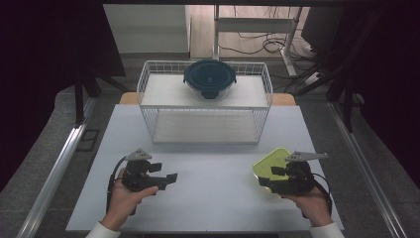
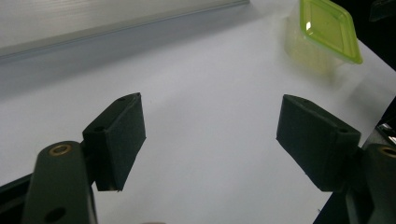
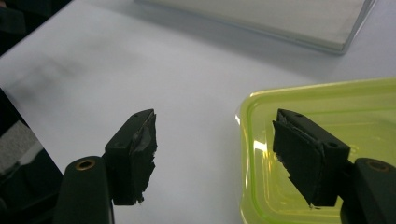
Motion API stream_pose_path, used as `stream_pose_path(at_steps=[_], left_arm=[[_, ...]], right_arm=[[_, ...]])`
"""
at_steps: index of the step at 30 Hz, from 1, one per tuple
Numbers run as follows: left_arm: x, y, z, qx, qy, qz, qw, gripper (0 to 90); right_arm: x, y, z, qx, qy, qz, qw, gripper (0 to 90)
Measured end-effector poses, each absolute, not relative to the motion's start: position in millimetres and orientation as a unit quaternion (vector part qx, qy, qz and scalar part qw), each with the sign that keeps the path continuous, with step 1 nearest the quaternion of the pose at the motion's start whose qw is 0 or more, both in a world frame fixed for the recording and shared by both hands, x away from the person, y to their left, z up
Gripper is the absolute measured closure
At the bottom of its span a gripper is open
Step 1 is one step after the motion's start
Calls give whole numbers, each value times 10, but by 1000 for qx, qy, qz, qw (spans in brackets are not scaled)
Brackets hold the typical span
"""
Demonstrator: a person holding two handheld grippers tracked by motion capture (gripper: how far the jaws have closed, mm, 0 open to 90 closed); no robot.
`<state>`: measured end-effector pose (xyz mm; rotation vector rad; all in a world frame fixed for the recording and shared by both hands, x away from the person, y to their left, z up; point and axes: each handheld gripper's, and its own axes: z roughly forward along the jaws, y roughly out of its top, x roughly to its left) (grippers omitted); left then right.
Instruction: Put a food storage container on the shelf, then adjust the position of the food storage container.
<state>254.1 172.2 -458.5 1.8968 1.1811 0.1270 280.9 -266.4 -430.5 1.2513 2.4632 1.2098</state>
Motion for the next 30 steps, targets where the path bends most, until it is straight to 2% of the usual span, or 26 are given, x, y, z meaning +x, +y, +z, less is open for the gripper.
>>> stream_pose_path(at_steps=[15, 20, 24, 30], left_arm=[[2522, 1728, -4661, 765, 485, 52, 421, 237], [2494, 1717, -4675, 766, 483, 49, 421, 237], [2497, 1719, -4671, 766, 481, 47, 424, 237], [2502, 1724, -4671, 766, 477, 46, 429, 238]], right_arm=[[2792, -2724, -4303, 414, 814, 401, 73, 307], [2745, -2830, -4286, 425, 807, 402, 78, 340], [2678, -2938, -4287, 425, 810, 395, 84, 439], [2521, -3129, -4291, 428, 821, 367, 86, 733]])
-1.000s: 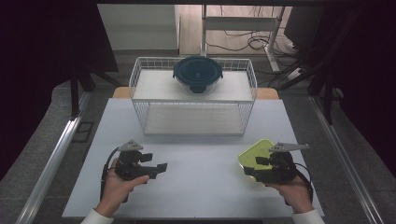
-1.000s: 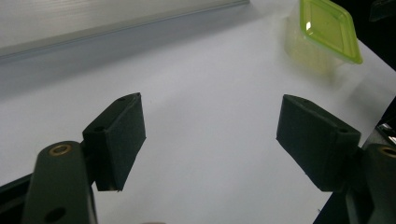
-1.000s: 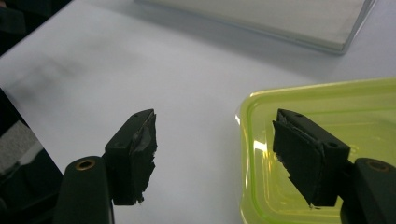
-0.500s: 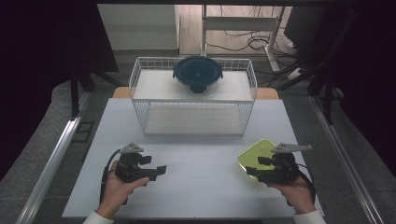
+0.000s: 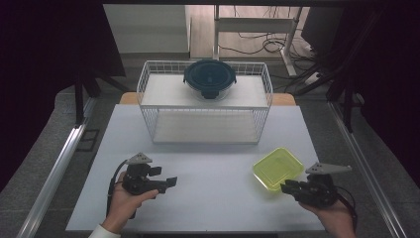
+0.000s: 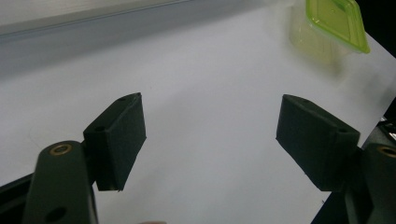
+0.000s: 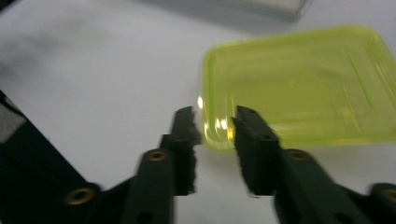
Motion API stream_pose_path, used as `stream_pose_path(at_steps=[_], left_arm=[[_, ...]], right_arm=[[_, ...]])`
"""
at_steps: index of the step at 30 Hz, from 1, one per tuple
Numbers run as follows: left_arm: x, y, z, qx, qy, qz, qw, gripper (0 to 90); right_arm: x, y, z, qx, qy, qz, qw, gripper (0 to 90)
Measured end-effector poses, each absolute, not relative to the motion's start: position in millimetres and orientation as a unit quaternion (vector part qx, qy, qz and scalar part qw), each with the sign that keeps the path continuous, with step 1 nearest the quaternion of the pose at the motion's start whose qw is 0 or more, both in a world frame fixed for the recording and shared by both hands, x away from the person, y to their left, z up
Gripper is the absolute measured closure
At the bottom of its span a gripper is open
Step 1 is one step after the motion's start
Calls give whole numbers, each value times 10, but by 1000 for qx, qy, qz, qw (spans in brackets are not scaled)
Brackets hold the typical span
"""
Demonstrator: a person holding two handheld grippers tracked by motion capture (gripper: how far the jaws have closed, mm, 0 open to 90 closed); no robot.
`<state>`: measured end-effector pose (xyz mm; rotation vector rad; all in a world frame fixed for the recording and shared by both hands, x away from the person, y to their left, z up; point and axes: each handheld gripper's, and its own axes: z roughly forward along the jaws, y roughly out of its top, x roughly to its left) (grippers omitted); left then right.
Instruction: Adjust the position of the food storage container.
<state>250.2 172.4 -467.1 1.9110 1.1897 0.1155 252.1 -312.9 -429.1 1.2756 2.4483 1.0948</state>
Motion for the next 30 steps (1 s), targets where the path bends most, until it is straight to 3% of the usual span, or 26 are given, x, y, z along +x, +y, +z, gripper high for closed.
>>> stream_pose_path(at_steps=[3, 5, 15, 30], left_arm=[[2510, 1740, -4665, 766, 476, 52, 429, 238], [2522, 1750, -4665, 766, 477, 54, 429, 238], [2515, 1714, -4691, 769, 476, 57, 423, 239], [2501, 1748, -4750, 763, 488, 55, 420, 241]], right_arm=[[2462, -3157, -4365, 419, 842, 329, 90, 849], [2454, -3147, -4422, 410, 856, 301, 91, 875], [2510, -3069, -4646, 406, 880, 228, 87, 886], [2687, -2813, -4762, 407, 882, 220, 96, 887]])
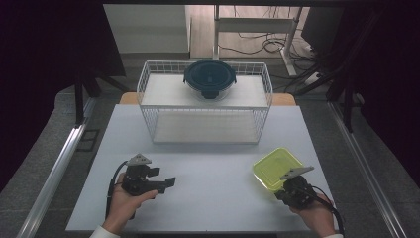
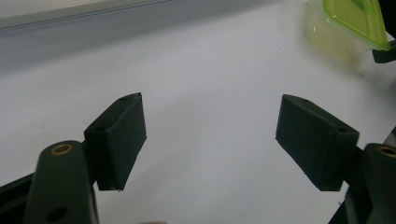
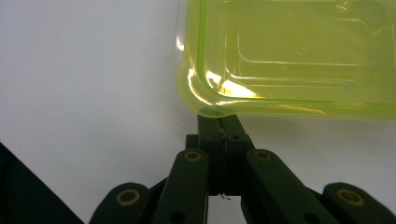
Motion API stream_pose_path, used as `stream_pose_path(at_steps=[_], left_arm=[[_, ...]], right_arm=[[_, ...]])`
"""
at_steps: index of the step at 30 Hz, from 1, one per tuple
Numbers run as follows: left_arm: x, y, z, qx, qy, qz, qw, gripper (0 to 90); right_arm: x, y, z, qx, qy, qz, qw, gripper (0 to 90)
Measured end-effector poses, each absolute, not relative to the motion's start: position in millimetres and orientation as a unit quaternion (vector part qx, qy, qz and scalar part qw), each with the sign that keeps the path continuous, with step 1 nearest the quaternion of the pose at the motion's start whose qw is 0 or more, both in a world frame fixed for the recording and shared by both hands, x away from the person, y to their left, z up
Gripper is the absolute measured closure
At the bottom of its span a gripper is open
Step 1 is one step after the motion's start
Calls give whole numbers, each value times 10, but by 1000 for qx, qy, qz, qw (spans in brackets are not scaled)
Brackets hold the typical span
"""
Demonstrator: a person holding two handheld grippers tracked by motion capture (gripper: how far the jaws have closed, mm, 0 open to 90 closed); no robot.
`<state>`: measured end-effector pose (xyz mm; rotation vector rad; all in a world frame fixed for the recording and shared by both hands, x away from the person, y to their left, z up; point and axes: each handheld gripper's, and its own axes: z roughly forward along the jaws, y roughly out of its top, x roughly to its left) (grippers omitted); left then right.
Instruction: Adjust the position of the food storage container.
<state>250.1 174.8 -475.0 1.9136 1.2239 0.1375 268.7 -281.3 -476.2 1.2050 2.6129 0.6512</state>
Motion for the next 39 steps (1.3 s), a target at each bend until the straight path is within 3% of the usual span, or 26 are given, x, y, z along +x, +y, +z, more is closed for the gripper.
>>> stream_pose_path(at_steps=[21, 30, 39], left_arm=[[2502, 1703, -4765, 767, 489, 54, 412, 240], [2505, 1748, -4773, 764, 495, 56, 411, 240], [2526, 1754, -4784, 764, 497, 57, 408, 241]], right_arm=[[2850, -2444, -4746, 401, 876, 243, 111, 887], [2731, -2633, -4506, 406, 864, 271, 125, 887], [3108, -3066, -4293, 459, 826, 282, 166, 887]])
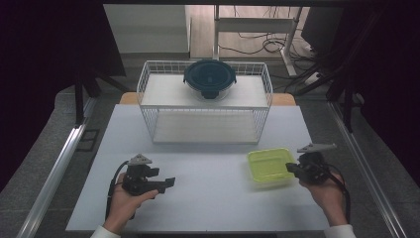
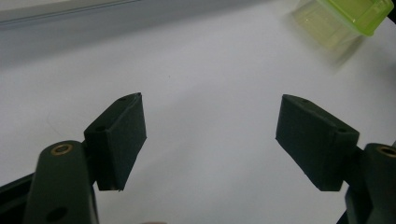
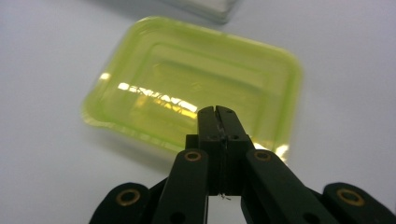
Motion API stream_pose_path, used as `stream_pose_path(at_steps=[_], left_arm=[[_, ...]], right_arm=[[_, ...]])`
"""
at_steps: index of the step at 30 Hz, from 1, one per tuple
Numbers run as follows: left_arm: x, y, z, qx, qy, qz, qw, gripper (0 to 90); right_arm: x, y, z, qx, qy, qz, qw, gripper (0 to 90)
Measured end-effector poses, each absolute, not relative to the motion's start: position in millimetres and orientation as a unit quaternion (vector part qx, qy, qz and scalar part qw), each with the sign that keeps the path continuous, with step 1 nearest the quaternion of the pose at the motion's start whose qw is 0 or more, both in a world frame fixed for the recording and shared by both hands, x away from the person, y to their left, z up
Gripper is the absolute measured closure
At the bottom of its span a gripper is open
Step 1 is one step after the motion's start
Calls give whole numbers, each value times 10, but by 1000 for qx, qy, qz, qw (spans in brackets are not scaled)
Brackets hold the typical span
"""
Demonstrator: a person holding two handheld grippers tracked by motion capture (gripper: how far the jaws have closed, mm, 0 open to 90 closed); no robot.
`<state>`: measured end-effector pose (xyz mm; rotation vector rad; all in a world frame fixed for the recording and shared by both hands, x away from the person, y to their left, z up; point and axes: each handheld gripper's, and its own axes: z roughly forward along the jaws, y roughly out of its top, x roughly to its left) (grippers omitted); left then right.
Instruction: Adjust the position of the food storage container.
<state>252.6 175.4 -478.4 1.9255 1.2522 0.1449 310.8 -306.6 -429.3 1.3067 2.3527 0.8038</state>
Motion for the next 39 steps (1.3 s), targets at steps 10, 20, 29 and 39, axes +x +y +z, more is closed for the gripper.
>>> stream_pose_path(at_steps=[10, 20, 29, 39], left_arm=[[2517, 1790, -4780, 762, 500, 62, 407, 240], [2510, 1799, -4782, 761, 500, 62, 409, 240], [2496, 1774, -4775, 763, 496, 60, 410, 240], [2499, 1783, -4782, 763, 497, 59, 408, 240]], right_arm=[[3508, -3341, -4331, 504, 796, 281, 185, 887], [3714, -3375, -4619, 523, 799, 230, 185, 887], [3715, -3358, -4638, 523, 803, 238, 158, 887], [3671, -3160, -4649, 499, 821, 241, 142, 887]])
